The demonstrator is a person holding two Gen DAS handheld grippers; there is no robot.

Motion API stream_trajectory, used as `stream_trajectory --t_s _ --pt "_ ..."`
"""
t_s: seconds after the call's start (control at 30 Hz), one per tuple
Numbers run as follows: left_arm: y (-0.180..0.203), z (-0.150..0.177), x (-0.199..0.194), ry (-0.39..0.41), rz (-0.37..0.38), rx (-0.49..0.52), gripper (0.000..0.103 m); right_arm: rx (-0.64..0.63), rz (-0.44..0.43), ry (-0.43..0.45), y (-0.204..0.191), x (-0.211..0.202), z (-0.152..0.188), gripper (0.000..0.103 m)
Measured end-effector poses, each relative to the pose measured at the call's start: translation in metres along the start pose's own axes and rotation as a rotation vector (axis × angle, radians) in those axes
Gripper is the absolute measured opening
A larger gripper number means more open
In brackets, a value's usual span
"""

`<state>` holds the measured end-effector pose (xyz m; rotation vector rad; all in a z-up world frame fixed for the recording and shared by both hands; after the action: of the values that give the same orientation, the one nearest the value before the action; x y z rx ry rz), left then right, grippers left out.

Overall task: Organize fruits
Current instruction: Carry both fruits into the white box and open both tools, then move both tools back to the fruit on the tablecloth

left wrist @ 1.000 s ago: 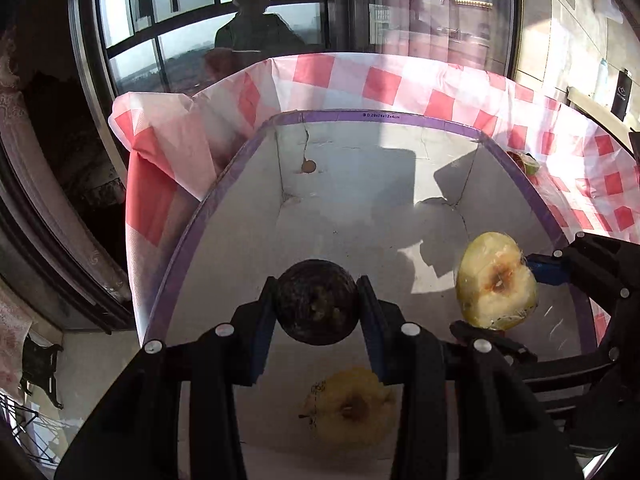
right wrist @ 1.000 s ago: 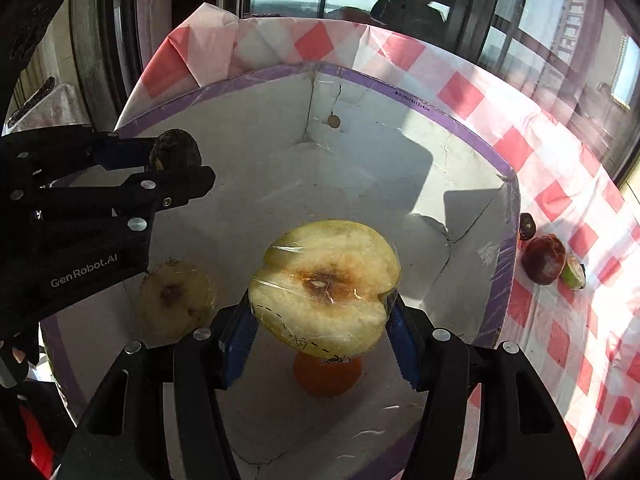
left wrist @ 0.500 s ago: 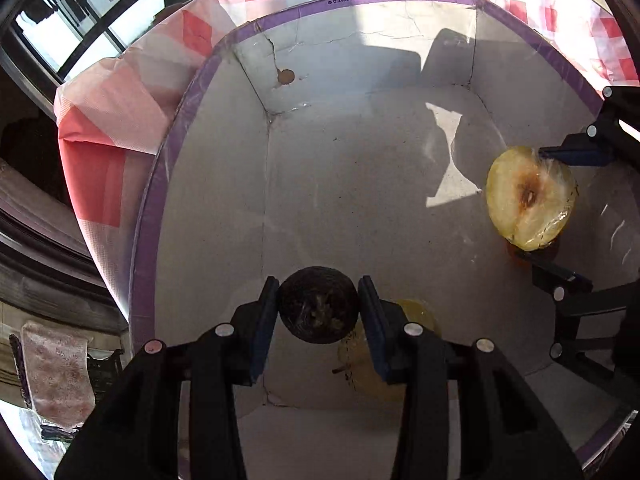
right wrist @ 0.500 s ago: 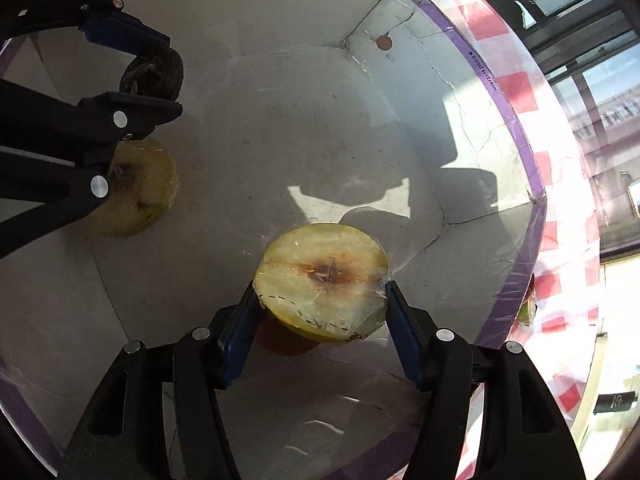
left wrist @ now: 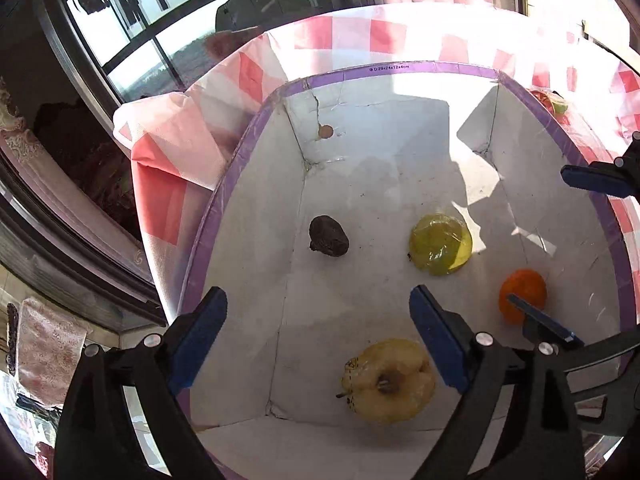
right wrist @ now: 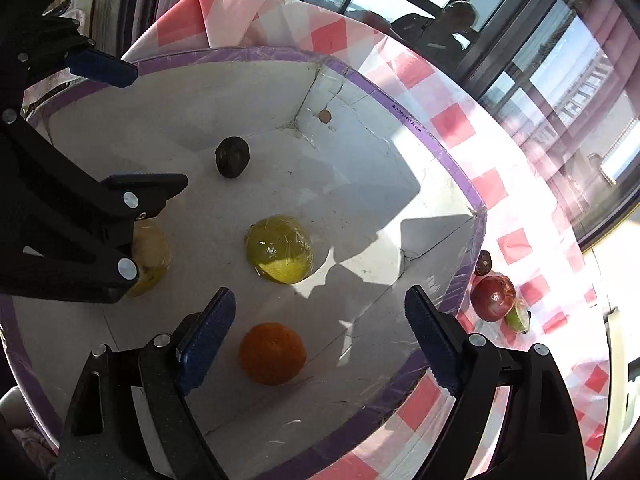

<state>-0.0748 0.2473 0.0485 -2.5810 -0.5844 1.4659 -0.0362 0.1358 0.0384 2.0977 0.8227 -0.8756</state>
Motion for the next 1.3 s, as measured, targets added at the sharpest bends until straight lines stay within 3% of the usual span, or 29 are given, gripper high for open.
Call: stream_trajectory --t_s 0.1,0.17,0.27,0.33,0.4,0.43,0.47,0.63,0.77,0.83,0.9,1.07,1.17,1.3 --pt "0.016 -0.021 -0.058 0.285 -0.020 -0.006 0.101 0.156 0.001 0.252 0.034 -0.046 0.012 0.088" --pt "0.038 -0.033 -0.105 0.480 0.019 -0.003 0.101 0.266 0.007 0.383 0.064 -0.070 0.031 0.088" --pt "0.093 -0.047 -0.159 0.706 0.158 0.073 0.101 0.478 0.026 0.456 0.122 -0.080 0.074 0.088" --pt "0.136 -0.054 -0.177 0.767 0.265 0.132 0.101 0.647 0.012 0.448 0.161 -0.072 0.112 0.093" --pt "0.186 -0.061 -0.169 0.700 0.436 0.187 0.101 0.789 0.011 0.390 0.196 -0.057 0.151 0.097" --pt "0.211 -0.065 -0.156 0.623 0.498 0.207 0.101 0.842 0.024 0.349 0.209 -0.048 0.170 0.097" --pt "0.232 -0.070 -0.139 0.546 0.513 0.192 0.101 0.878 0.044 0.314 0.222 -0.041 0.187 0.097" --pt "0.284 -0.089 -0.028 0.290 0.480 -0.063 0.101 0.991 0.118 0.168 0.269 -0.004 0.246 0.097" --pt "0.292 -0.106 0.037 0.226 0.378 -0.172 0.101 1.018 0.124 0.111 0.291 0.026 0.262 0.097" --pt "0.292 -0.115 0.056 0.219 0.367 -0.212 0.101 1.000 0.107 0.080 0.298 0.045 0.256 0.097" --pt "0.285 -0.121 0.071 0.160 0.366 -0.260 0.101 0.963 0.094 0.059 0.301 0.063 0.242 0.097" --pt "0.268 -0.127 0.078 0.177 0.476 -0.358 0.101 0.875 -0.011 -0.007 0.308 0.115 0.193 0.097" --pt "0.262 -0.126 0.076 0.196 0.499 -0.389 0.101 0.810 -0.027 -0.054 0.315 0.147 0.162 0.094" --pt "0.259 -0.125 0.081 0.180 0.528 -0.425 0.101 0.725 -0.017 -0.135 0.320 0.187 0.126 0.074"
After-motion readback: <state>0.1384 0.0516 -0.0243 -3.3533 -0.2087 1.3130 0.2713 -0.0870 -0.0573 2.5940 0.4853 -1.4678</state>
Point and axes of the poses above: each gripper's, at about its wrist camera, not at the fingertips, and x roughly the way its jaws point, y to its right, z to its underside, the point moved 8 cm from there along x, roughly the way its jaws point, and after that the axes turned 7 degrees about -y, right-handed, at the moved point
